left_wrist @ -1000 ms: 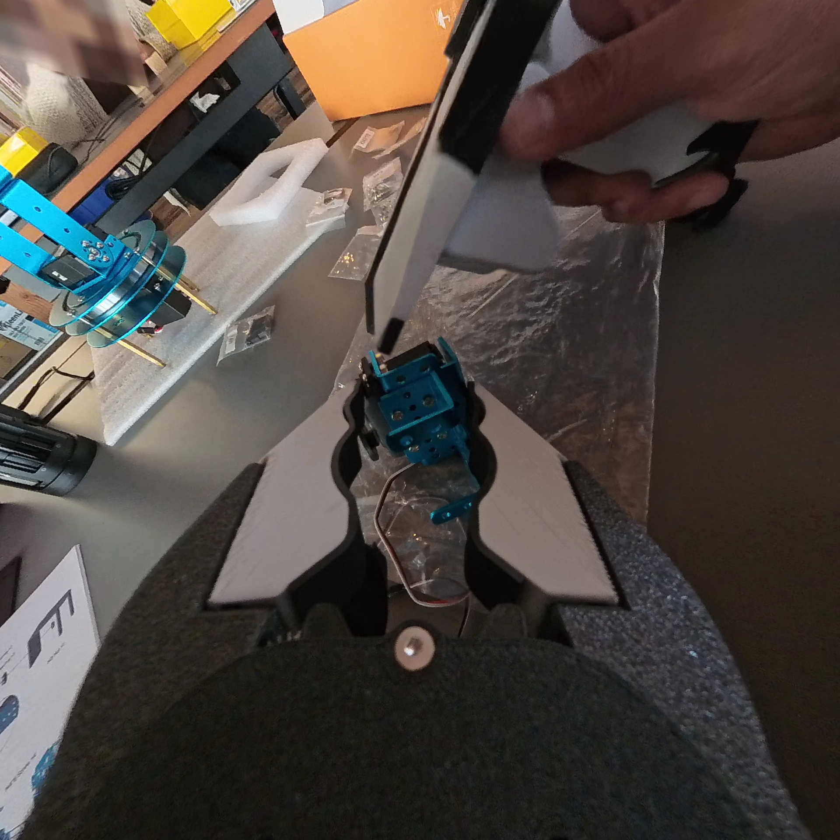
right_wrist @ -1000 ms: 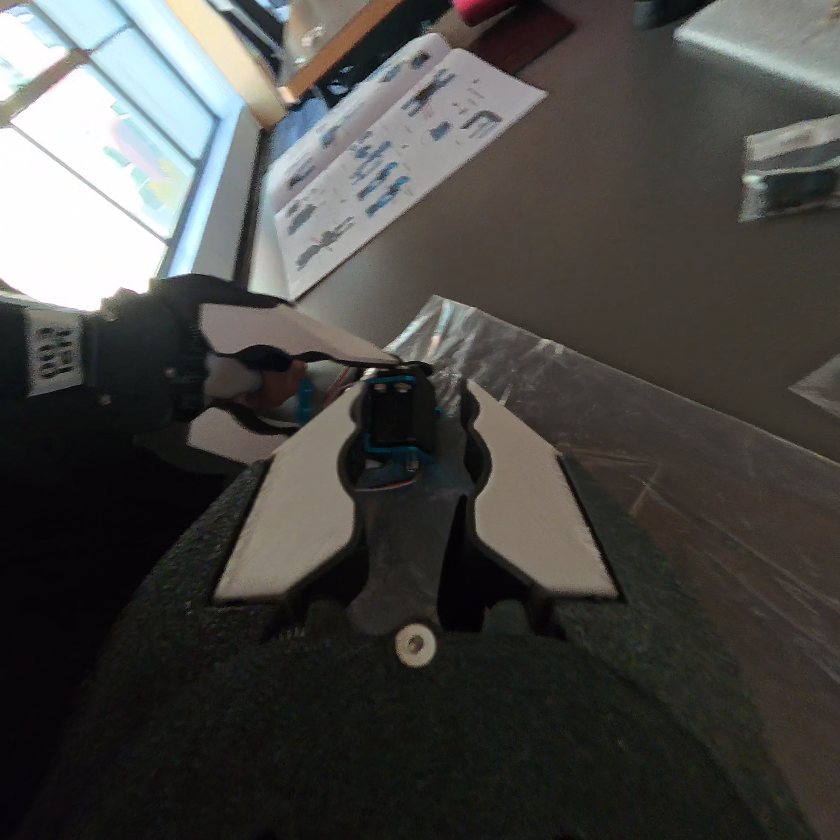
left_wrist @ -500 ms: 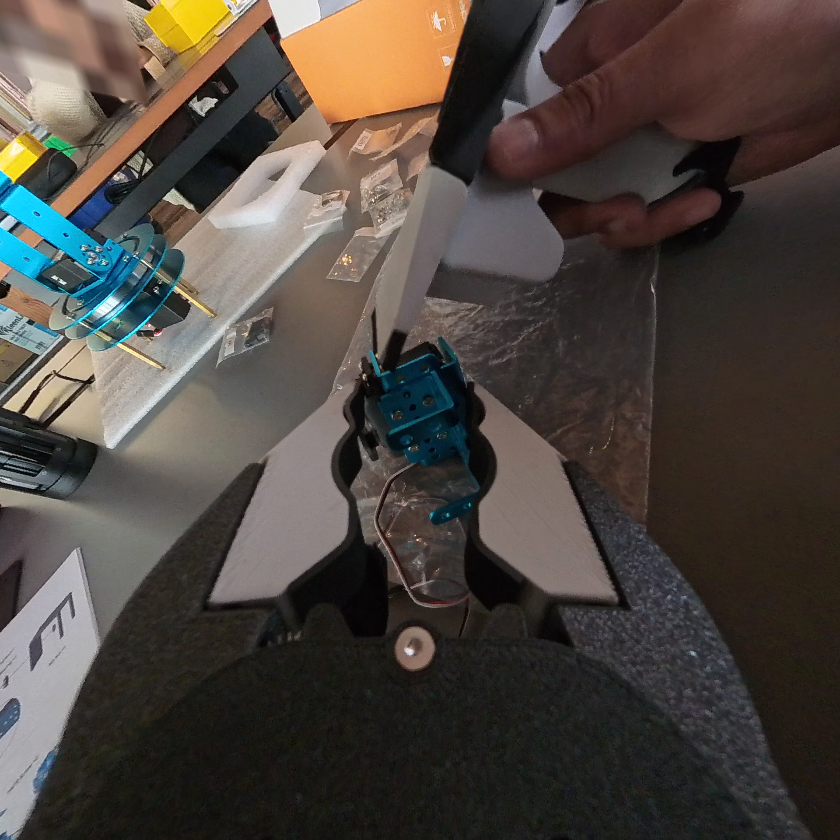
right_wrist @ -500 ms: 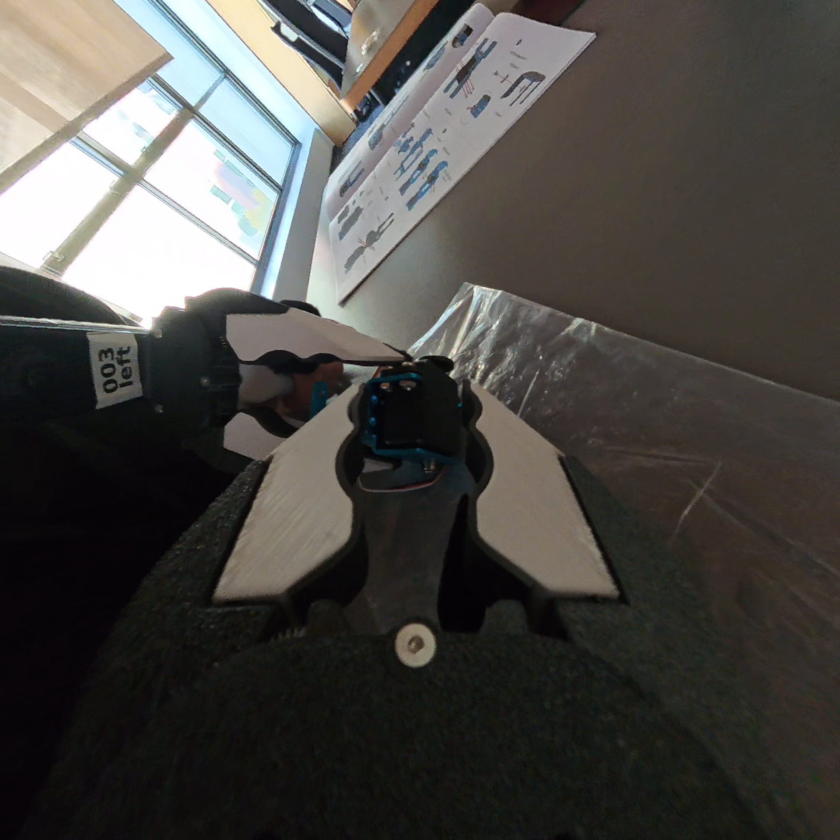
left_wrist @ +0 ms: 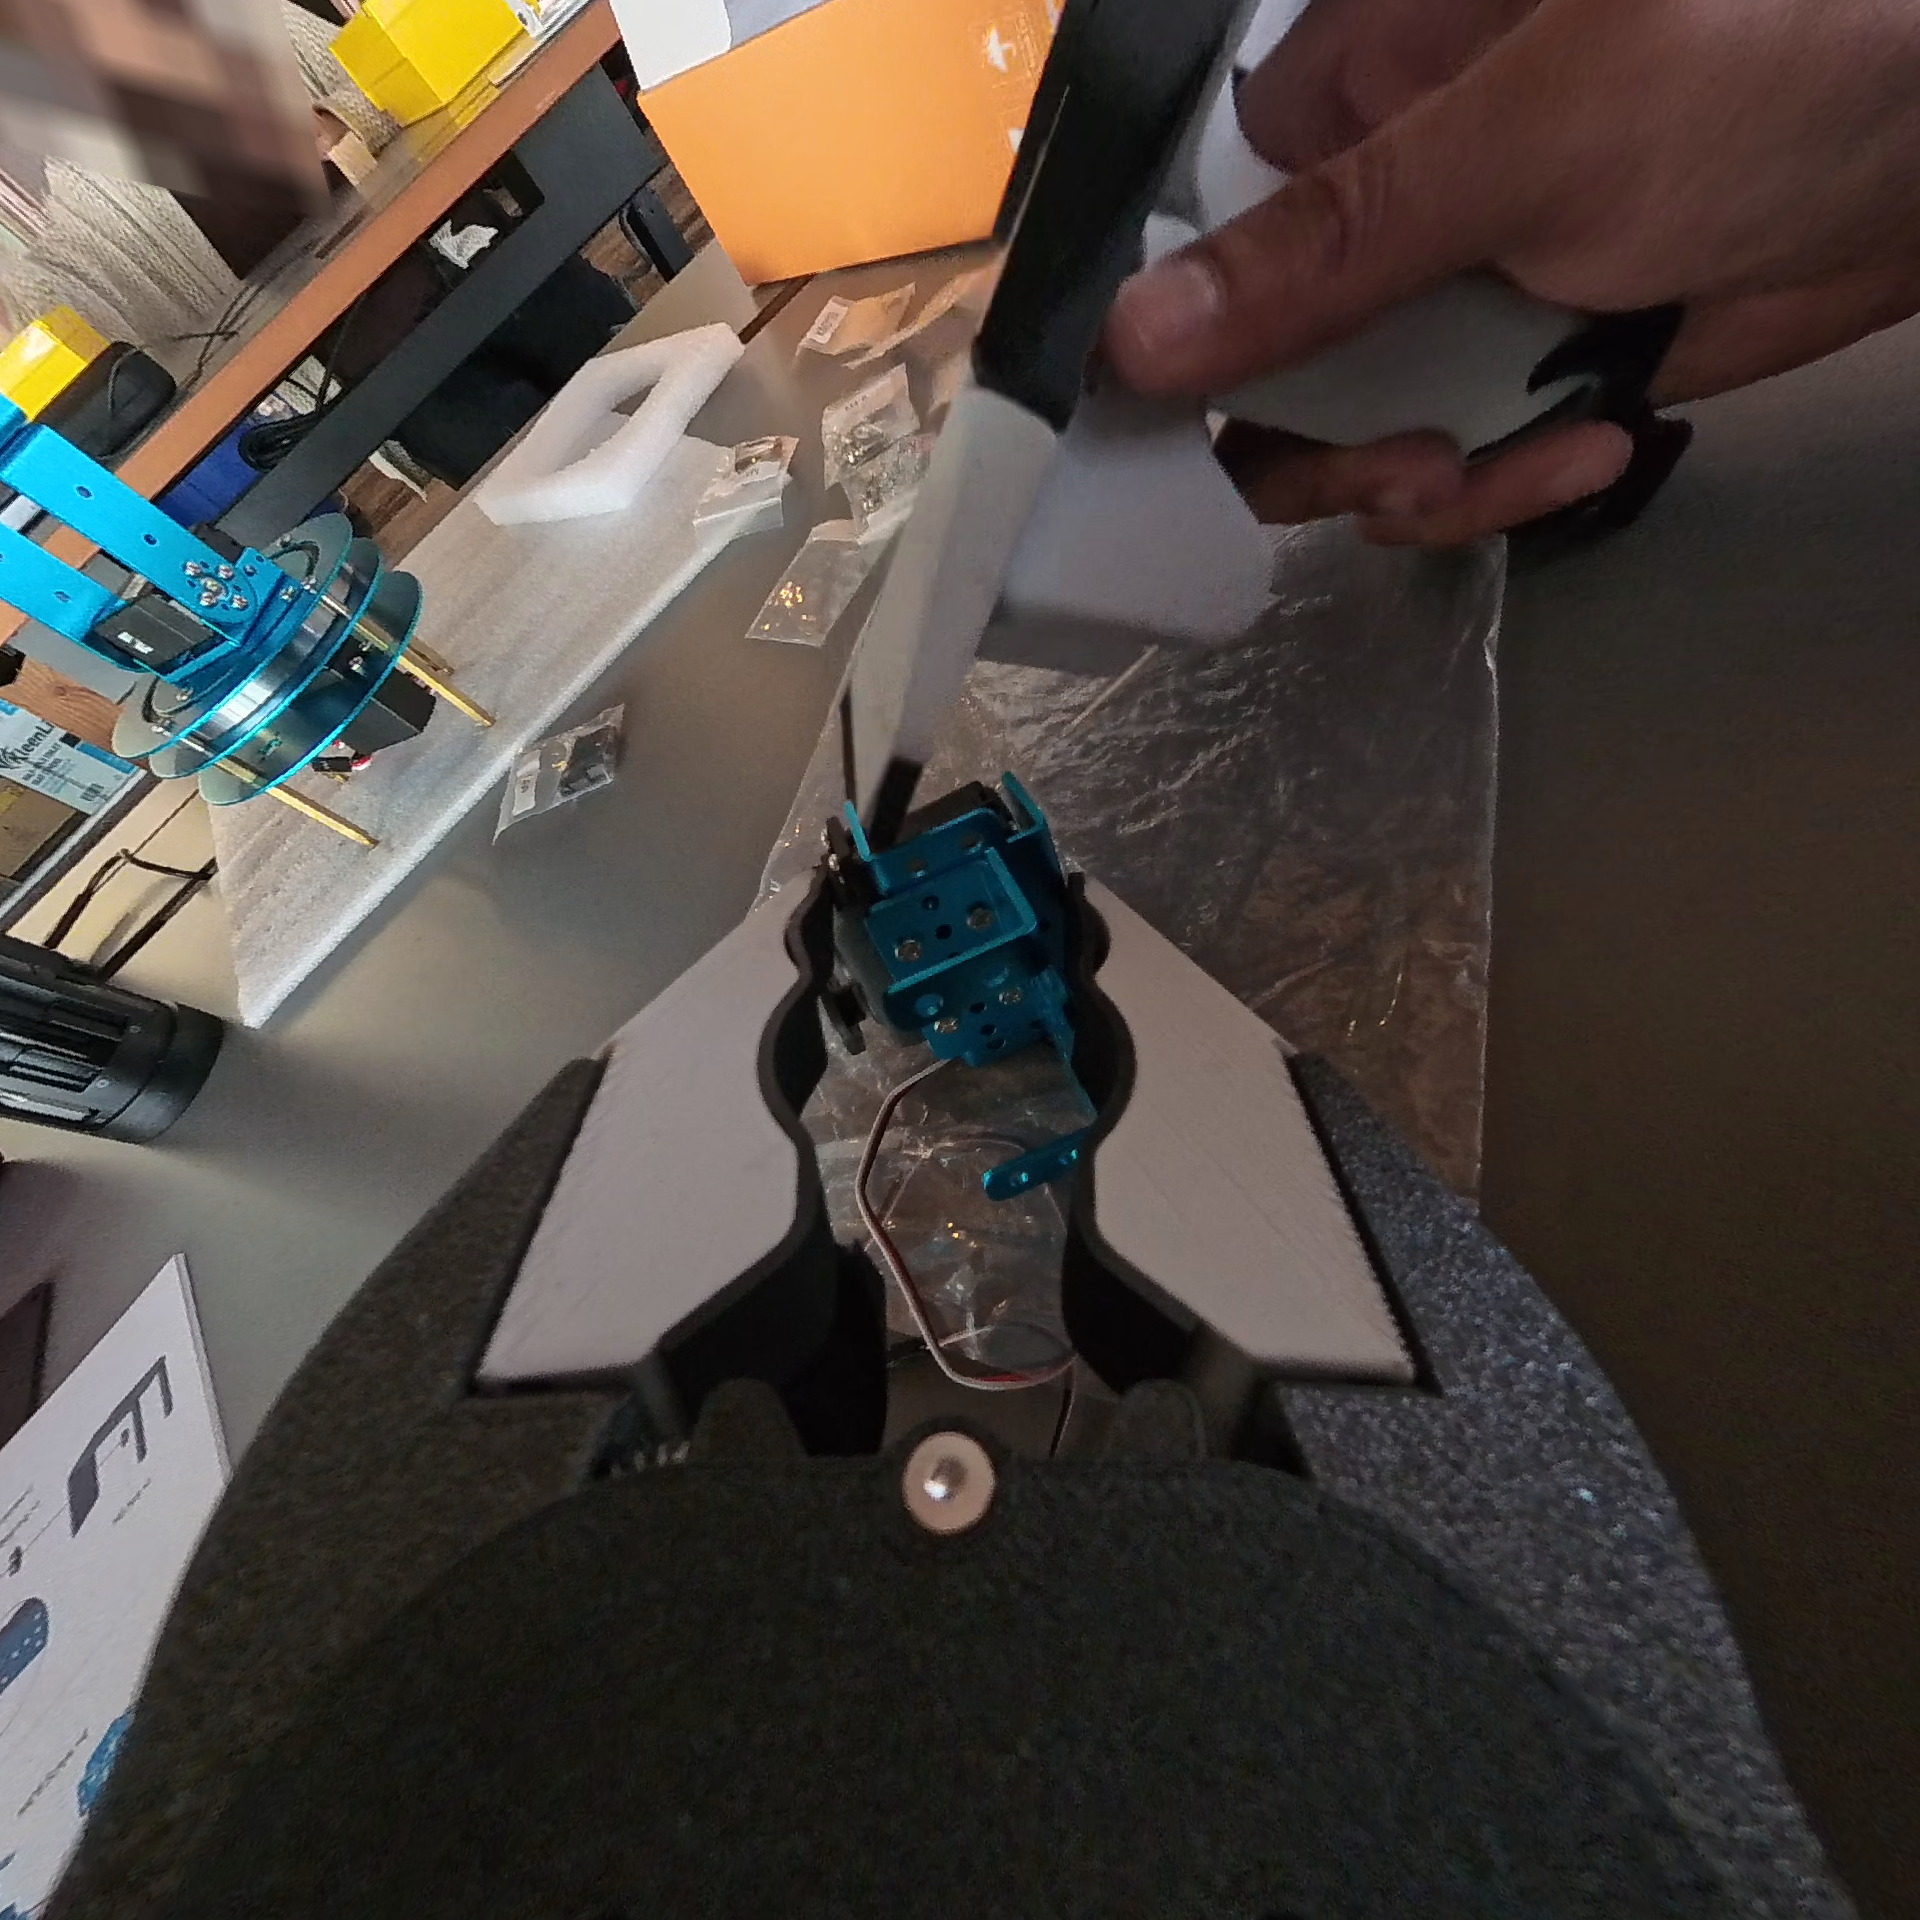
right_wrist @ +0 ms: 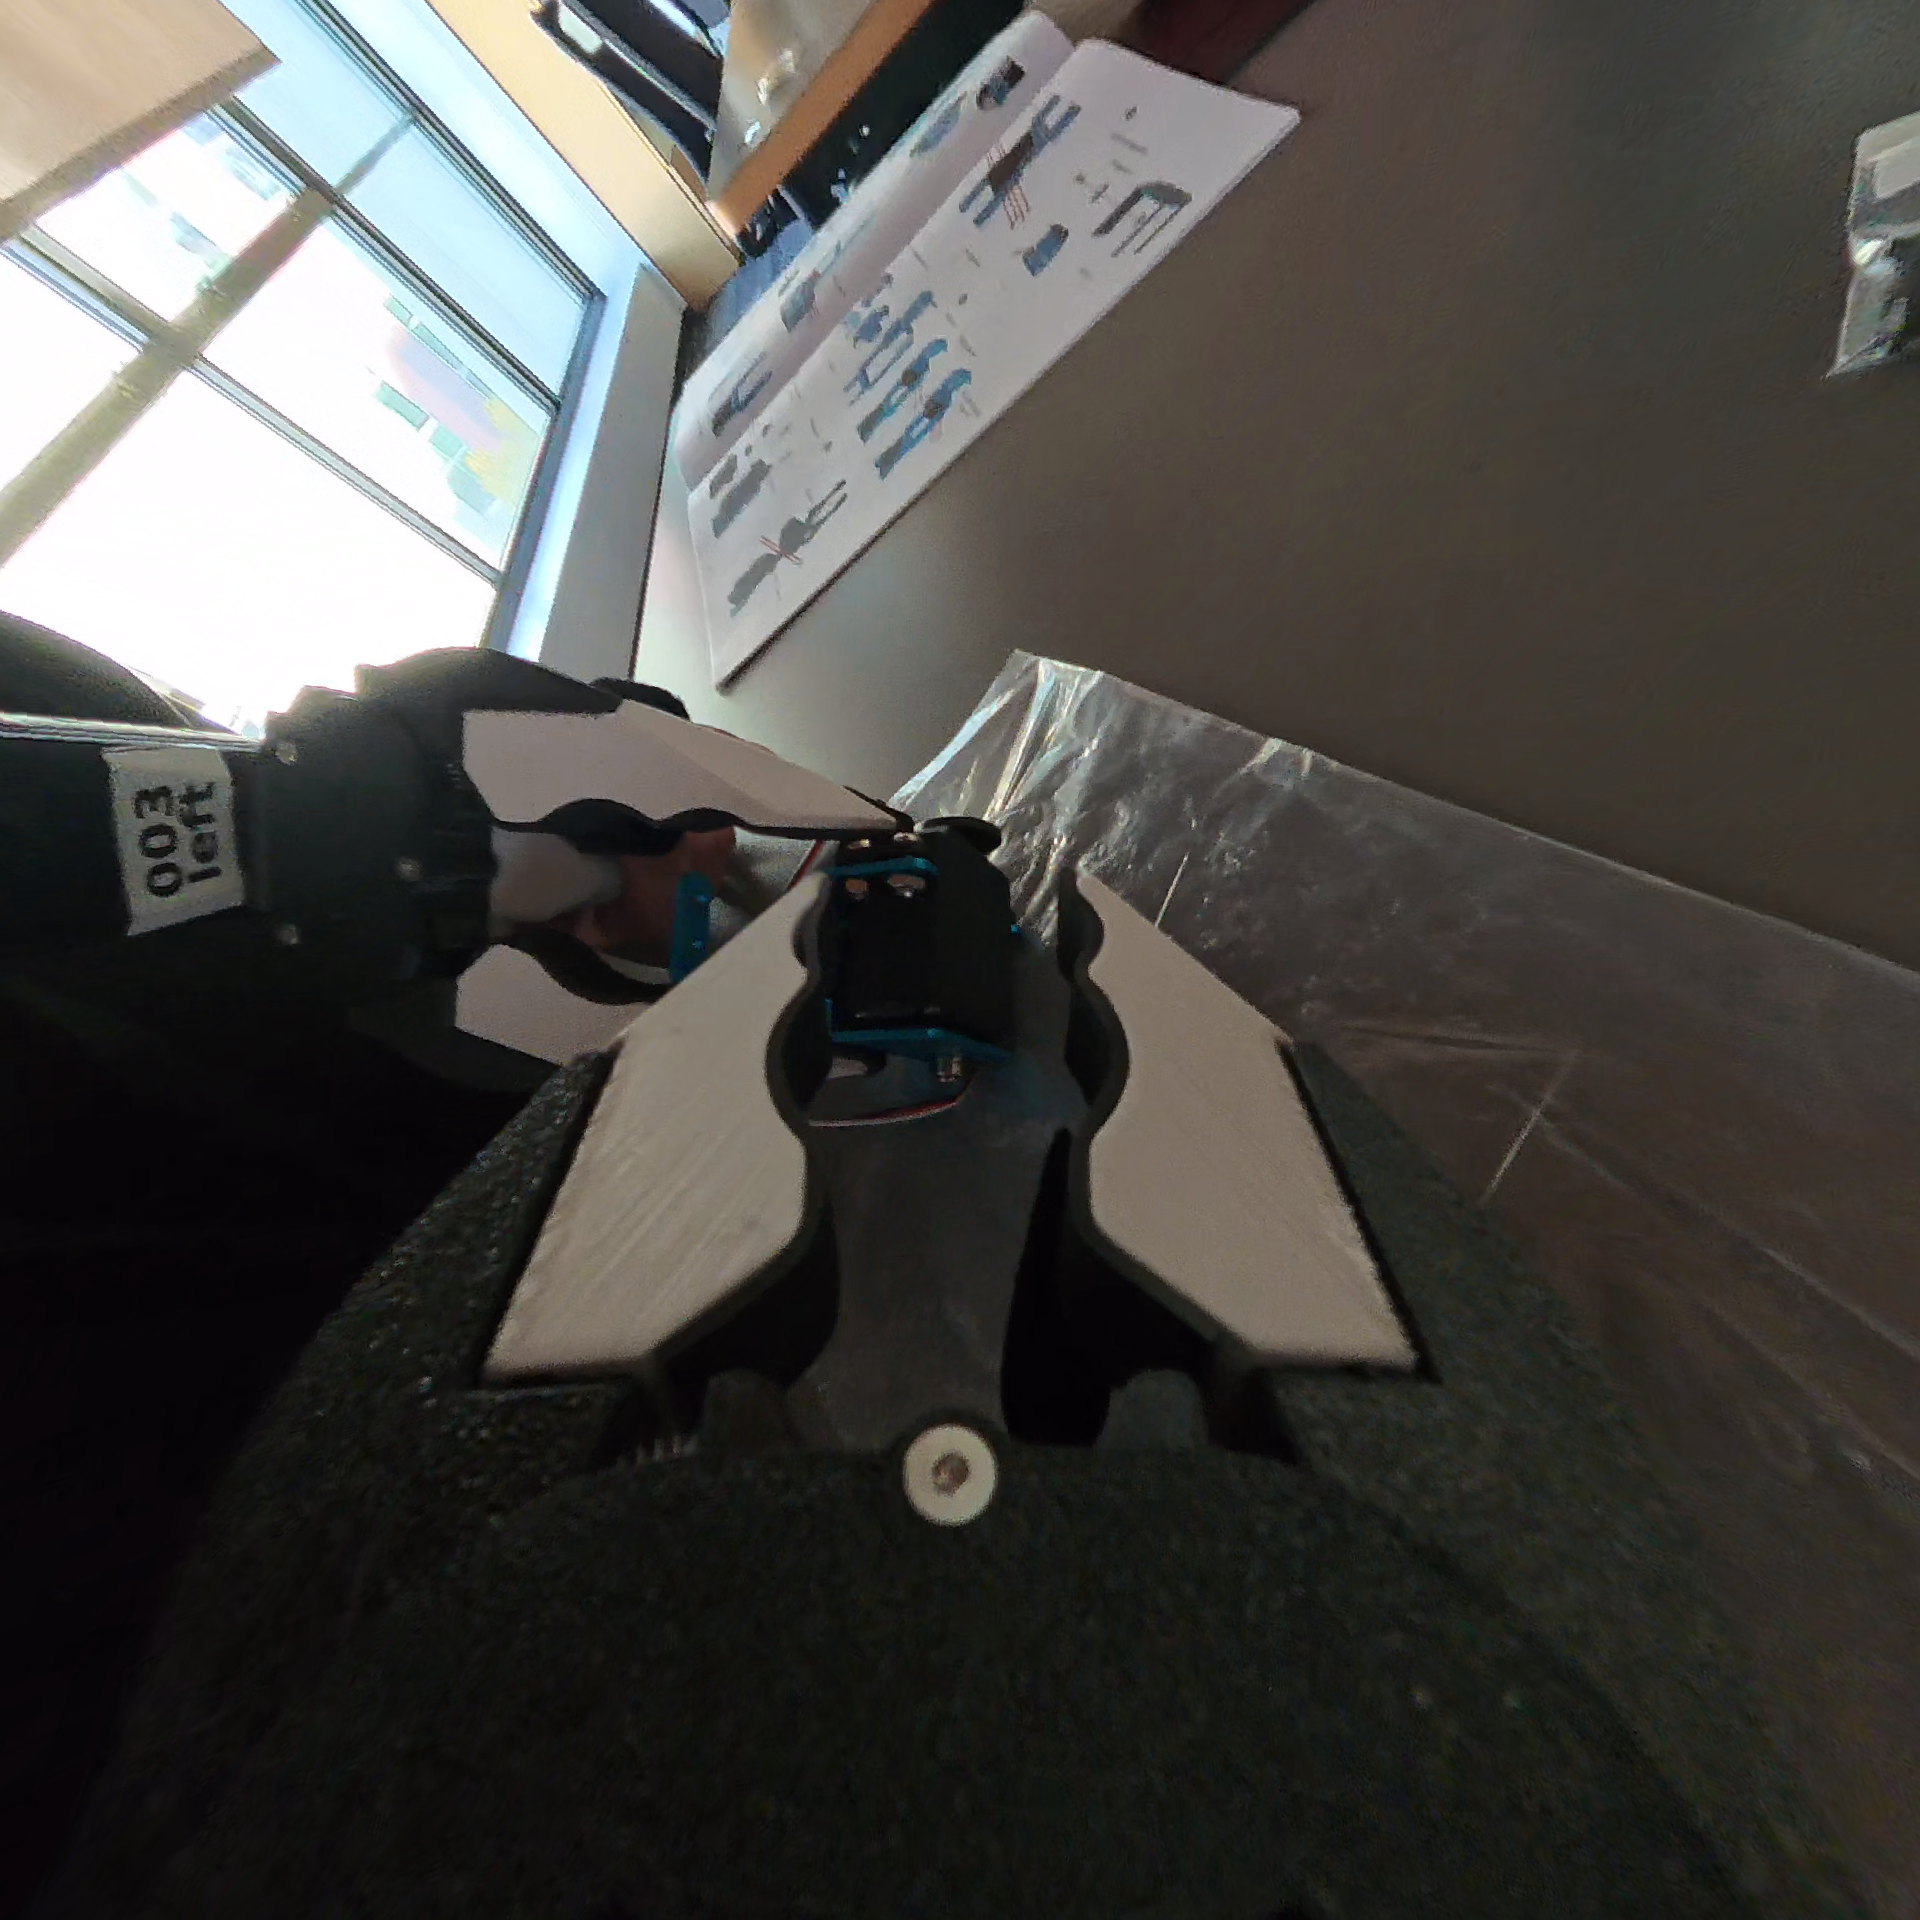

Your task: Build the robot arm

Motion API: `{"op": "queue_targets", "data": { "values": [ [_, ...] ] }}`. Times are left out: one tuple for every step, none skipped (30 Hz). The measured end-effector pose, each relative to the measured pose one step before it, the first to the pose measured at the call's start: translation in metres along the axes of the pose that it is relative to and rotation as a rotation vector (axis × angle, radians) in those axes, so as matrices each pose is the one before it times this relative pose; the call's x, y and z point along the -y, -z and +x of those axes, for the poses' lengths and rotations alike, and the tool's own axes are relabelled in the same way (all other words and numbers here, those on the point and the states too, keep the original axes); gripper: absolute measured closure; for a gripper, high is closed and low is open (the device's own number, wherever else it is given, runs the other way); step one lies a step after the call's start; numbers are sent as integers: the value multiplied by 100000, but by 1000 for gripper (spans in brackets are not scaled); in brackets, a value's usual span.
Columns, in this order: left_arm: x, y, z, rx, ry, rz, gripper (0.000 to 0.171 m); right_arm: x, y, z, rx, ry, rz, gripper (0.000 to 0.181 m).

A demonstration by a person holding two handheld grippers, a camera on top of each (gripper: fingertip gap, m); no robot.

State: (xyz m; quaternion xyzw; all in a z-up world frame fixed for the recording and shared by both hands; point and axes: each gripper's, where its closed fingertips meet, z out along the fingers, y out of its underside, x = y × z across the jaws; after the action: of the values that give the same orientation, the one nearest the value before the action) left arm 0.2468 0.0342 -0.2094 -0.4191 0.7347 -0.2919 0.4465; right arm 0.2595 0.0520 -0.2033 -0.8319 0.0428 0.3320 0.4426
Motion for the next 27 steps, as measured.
{"op": "queue_targets", "data": {
  "values": [
    [1, 1, -10, 97, -74, -24, 127, 6, -78, 112, -405, -267, 1, 140],
    [2, -1, 12, -71, 24, 14, 127, 54, 133, 238, -568, -892, -8, 138],
    [3, -2, 10, -59, 19, 22, 127, 103, 240, 341, -1541, -479, 738, 142],
    [2, 1, 11, 37, -116, 31, 127, 157, 259, 336, -2229, 542, 1255, 144],
    [11, -2, -5, 87, -146, 10, 127, 157, 178, -265, 1218, 711, 930, 144],
    [-8, -4, 0, 11, -31, 0, 127, 54, -18, -491, 2133, 882, -7, 141],
    [3, 5, -4, -41, 48, 0, 127, -115, -198, -130, -339, 1023, -990, 141],
    [-8, 2, -6, 8, 55, -23, 127, -304, -300, 57, -1245, 860, -1985, 141],
    [-1, -7, -4, 38, 51, -34, 127, -188, -204, -32, 86, 80, -1166, 139],
    [-2, 1, -2, 14, -1, -12, 127, 73, 42, 127, 84, -1065, 421, 138],
    [-3, -5, 5, 2, -106, 2, 127, 158, 213, 343, -992, -1150, 1100, 137],
    [8, 8, 20, 28, -165, 60, 127, 215, 313, 374, -2097, 394, 1661, 142],
    [18, 4, 7, 77, -156, 54, 127, 130, 206, -178, 574, 1050, 751, 143],
    [-4, -4, 7, 22, -42, -9, 127, 133, 41, -471, 2166, 554, 501, 141],
    [2, -4, -7, -72, 107, -1, 127, -53, -149, -266, 808, 497, -677, 140],
    [-13, 3, -11, -1, 84, -21, 127, -299, -271, 91, -1374, 865, -1942, 140],
    [-7, -6, -13, 42, 65, -40, 127, -245, -228, 115, -892, 471, -1355, 138],
    [2, 5, 0, -46, 96, -8, 127, 43, -17, 46, 674, -1472, 290, 138],
    [10, -3, 13, -56, -49, 38, 127, 115, 176, 405, -1101, -1665, 727, 139],
    [7, -5, 23, 43, -233, 53, 127, 176, 303, 477, -2190, -220, 1362, 141],
    [2, 11, 4, 119, -203, 18, 127, 137, 259, -145, 767, 669, 892, 142],
    [-1, 0, -3, 16, -16, -6, 127, 153, 133, -431, 1946, 759, 714, 140],
    [0, -3, -2, -90, 137, -11, 127, 65, -68, -405, 1374, 1012, 116, 139],
    [-2, -8, 7, -75, 107, -7, 127, -177, -240, -229, 288, 1086, -1393, 139],
    [-1, 1, -7, 42, -21, -10, 127, -329, -330, 80, -1250, 812, -2018, 139],
    [-5, 2, -12, 87, 5, -35, 127, -255, -269, 122, -749, 291, -1337, 137],
    [-11, -6, -10, -13, 115, -34, 127, 69, -14, 72, 534, -1403, 471, 137]
  ]
}}
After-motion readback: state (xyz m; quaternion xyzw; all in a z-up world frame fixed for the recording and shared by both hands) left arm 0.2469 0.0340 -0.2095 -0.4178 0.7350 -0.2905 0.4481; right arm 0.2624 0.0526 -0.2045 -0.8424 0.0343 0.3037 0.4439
